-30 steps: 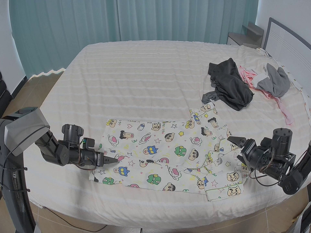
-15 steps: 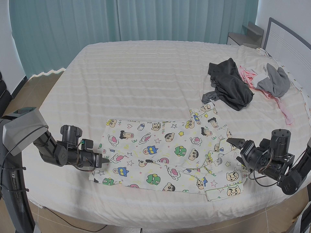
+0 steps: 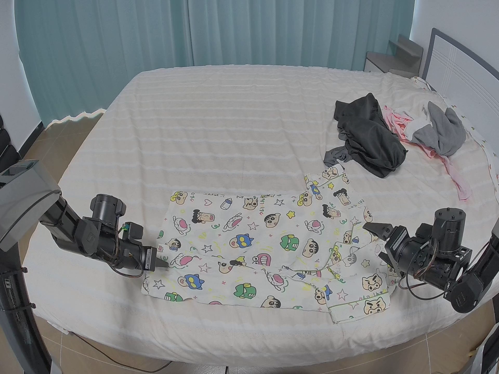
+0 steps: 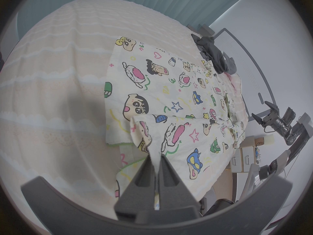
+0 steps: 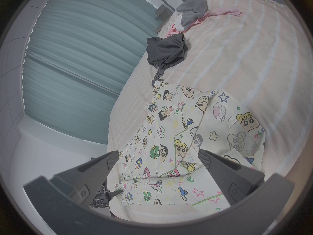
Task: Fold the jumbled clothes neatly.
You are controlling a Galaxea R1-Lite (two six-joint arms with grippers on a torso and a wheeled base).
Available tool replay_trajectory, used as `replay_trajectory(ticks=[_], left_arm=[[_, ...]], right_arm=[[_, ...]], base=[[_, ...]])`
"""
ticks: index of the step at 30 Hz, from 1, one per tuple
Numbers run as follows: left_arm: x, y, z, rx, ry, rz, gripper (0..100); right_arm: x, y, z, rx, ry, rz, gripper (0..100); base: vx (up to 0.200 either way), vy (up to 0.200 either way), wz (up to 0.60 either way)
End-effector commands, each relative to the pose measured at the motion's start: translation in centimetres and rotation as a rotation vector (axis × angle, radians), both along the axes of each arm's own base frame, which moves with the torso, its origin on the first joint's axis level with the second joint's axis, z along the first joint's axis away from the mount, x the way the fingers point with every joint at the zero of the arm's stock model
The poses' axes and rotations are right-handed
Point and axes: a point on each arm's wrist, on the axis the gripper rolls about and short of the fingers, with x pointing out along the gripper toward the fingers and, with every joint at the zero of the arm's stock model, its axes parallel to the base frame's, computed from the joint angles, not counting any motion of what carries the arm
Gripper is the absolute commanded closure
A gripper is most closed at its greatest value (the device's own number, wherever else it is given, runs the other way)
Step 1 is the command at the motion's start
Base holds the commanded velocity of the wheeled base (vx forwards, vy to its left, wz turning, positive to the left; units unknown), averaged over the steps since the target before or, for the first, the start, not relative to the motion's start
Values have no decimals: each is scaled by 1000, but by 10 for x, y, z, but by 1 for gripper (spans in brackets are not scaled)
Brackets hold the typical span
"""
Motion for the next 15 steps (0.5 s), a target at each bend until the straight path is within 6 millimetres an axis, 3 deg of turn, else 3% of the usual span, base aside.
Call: replay_trajectory(ticks=[1,15], left_arm=[[-1,4,17,1,-20,11,100],[-14,9,6,31,70,36,100]], right_arm=[[0,0,0,0,0,0,0],[0,0,-1,1,2,0,0]], base=[[0,0,0],[0,0,0]])
